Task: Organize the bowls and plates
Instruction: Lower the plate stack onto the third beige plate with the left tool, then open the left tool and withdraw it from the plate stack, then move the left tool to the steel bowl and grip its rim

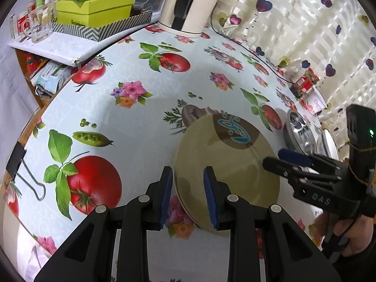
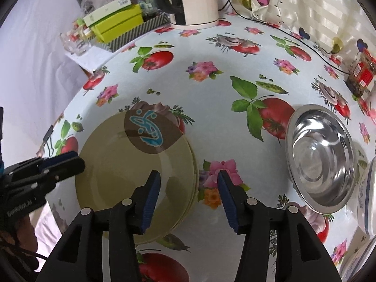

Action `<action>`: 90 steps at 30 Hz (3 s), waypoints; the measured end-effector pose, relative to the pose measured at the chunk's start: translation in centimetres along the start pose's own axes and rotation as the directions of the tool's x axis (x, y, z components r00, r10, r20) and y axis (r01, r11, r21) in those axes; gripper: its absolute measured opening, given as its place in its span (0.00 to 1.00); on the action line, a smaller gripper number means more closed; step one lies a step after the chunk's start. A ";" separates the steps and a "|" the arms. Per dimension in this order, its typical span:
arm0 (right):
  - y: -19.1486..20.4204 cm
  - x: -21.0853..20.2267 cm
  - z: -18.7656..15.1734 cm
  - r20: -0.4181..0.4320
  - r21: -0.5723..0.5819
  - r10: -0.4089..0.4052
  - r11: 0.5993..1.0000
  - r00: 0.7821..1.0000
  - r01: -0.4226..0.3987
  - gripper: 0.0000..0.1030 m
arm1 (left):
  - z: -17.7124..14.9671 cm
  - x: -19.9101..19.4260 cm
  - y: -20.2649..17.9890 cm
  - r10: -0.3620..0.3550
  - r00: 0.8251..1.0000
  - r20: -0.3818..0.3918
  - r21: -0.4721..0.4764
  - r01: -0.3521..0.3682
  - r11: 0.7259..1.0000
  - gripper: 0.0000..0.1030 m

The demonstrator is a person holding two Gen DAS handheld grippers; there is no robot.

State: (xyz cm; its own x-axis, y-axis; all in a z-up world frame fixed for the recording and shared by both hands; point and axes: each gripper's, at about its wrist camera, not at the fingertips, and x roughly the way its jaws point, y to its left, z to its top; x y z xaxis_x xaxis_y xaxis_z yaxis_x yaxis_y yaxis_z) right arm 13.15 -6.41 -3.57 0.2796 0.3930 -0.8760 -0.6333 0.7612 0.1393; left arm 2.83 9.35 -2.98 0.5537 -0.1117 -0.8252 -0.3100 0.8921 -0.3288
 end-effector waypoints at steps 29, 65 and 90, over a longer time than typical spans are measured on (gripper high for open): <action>0.1 -1.9 -1.6 0.040 0.033 -0.008 0.999 0.999 0.007 0.25 | -0.6 -1.4 -1.1 -0.016 1.000 0.025 0.030 0.015 0.999 0.27; -5.6 -9.9 -5.9 0.135 0.214 -0.108 0.974 0.985 0.078 0.33 | 0.1 -2.3 -8.4 -0.114 0.993 0.018 0.182 0.109 0.977 0.27; -9.3 -10.7 -6.5 0.177 0.318 -0.115 0.947 0.977 0.054 0.33 | 3.0 0.5 -14.9 -0.193 0.981 -0.023 0.301 0.190 0.934 0.27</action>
State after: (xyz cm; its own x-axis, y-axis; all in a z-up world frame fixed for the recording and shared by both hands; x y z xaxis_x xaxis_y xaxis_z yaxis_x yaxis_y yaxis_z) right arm 11.33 -21.07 1.50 0.4741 0.3881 -0.7903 -0.3553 0.9056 0.2316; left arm 10.02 -2.69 2.90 0.5854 -0.2912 -0.7566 0.0483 0.9441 -0.3261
